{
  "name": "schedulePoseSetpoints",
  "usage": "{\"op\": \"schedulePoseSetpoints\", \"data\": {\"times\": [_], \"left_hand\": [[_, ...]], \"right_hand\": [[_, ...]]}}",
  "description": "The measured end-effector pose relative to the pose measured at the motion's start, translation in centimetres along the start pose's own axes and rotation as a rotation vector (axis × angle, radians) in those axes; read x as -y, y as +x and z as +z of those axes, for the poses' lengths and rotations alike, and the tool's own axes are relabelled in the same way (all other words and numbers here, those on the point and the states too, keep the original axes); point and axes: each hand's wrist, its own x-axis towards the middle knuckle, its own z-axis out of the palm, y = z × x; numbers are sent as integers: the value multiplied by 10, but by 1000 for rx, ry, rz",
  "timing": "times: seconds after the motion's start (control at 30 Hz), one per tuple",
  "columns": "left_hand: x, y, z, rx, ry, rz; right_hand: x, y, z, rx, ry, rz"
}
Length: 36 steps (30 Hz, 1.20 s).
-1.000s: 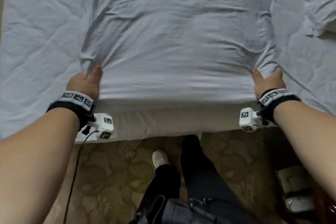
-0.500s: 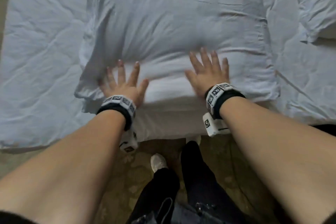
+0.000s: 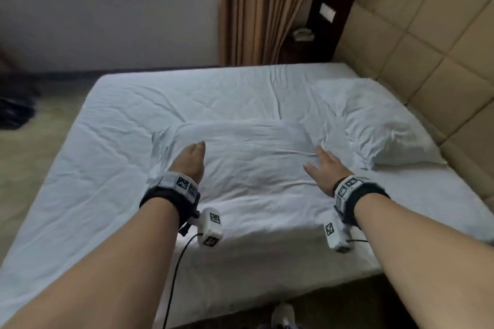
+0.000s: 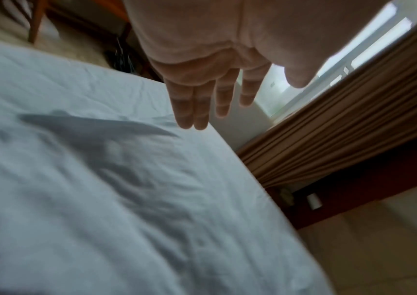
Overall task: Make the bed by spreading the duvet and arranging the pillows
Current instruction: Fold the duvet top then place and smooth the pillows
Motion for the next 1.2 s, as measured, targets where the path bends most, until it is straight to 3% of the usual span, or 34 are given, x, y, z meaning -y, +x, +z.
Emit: {"op": "schedulePoseSetpoints", "data": {"times": [0.17, 0.37, 0.47, 0.6, 0.7, 0.93, 1.2], "left_hand": [[-115, -22, -15, 50, -522, -123], [-224, -64, 14, 110, -691, 12], [-266, -79, 47, 164, -745, 61], [-314, -87, 101, 208, -785, 91], [-351, -91, 152, 227, -834, 74], [-424, -94, 256, 241, -887, 35], [-429, -60, 333, 230, -785, -100]], "right_hand": [[-7, -37, -104, -209, 205, 17], [-49, -53, -185, -427, 618, 95], [-84, -50, -213, -506, 935, 129], [-130, -48, -246, -472, 1411, 149], [-177, -41, -273, -394, 1596, 122], [-276, -8, -319, -341, 1616, 118], [-342, 53, -301, -254, 1664, 260]]}}
